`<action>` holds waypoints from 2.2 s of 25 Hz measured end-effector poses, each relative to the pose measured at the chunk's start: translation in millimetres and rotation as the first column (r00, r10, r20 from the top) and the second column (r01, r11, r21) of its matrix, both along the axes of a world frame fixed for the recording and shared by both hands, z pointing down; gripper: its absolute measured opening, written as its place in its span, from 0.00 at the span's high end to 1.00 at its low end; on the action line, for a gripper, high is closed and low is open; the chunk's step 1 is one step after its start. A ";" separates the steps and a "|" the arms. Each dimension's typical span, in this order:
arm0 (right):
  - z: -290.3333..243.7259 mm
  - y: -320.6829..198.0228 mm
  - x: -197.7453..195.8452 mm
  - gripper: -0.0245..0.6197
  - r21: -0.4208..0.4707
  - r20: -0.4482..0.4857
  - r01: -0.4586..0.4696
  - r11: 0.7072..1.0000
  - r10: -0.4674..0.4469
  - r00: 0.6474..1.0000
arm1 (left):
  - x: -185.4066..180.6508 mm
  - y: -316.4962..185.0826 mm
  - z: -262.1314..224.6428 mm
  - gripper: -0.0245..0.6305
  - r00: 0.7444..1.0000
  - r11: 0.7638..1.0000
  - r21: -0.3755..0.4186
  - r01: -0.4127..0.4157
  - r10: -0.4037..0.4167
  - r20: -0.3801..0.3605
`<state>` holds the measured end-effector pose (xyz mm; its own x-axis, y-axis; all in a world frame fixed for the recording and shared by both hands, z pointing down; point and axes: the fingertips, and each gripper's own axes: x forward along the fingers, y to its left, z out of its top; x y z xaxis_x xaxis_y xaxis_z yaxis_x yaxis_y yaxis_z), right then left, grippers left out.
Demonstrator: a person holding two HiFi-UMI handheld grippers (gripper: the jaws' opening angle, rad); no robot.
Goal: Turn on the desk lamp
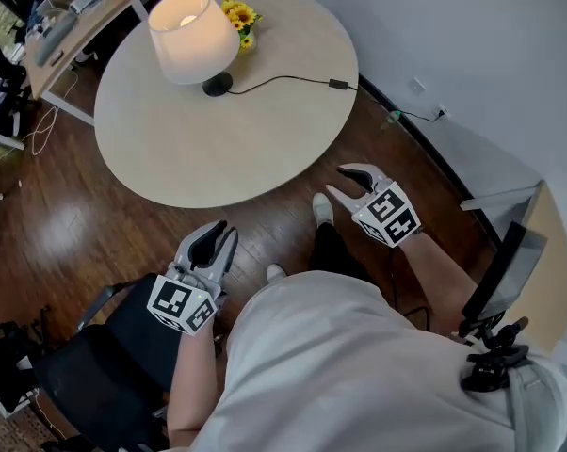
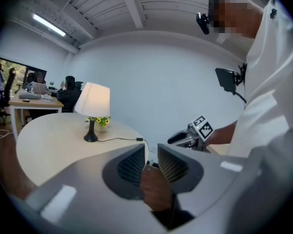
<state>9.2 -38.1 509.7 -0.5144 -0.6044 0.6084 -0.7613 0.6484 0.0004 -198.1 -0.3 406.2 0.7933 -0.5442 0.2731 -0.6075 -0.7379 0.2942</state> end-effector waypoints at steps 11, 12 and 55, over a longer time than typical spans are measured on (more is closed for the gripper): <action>4.5 124.4 -30.1 0.73 -0.056 -0.036 -0.110 0.992 0.108 0.994 | -43.2 77.8 28.7 0.84 0.997 0.996 -0.051 -0.073 0.073 -0.002; -1.0 130.0 -30.2 0.73 -0.049 -0.034 -0.110 0.993 0.108 0.994 | -40.9 82.8 24.7 0.84 0.997 0.996 -0.043 -0.074 0.074 -0.004; -125.8 235.3 -34.9 0.73 0.165 0.113 -0.167 0.972 0.149 0.982 | 12.7 202.0 -32.8 0.84 0.972 0.970 0.055 -0.236 0.236 0.001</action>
<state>-25.7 197.2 383.9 -0.4563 -0.7743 0.4385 -0.8560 0.5165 0.0213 -185.4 201.7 373.5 0.9025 -0.3555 0.2433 -0.4128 -0.8751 0.2527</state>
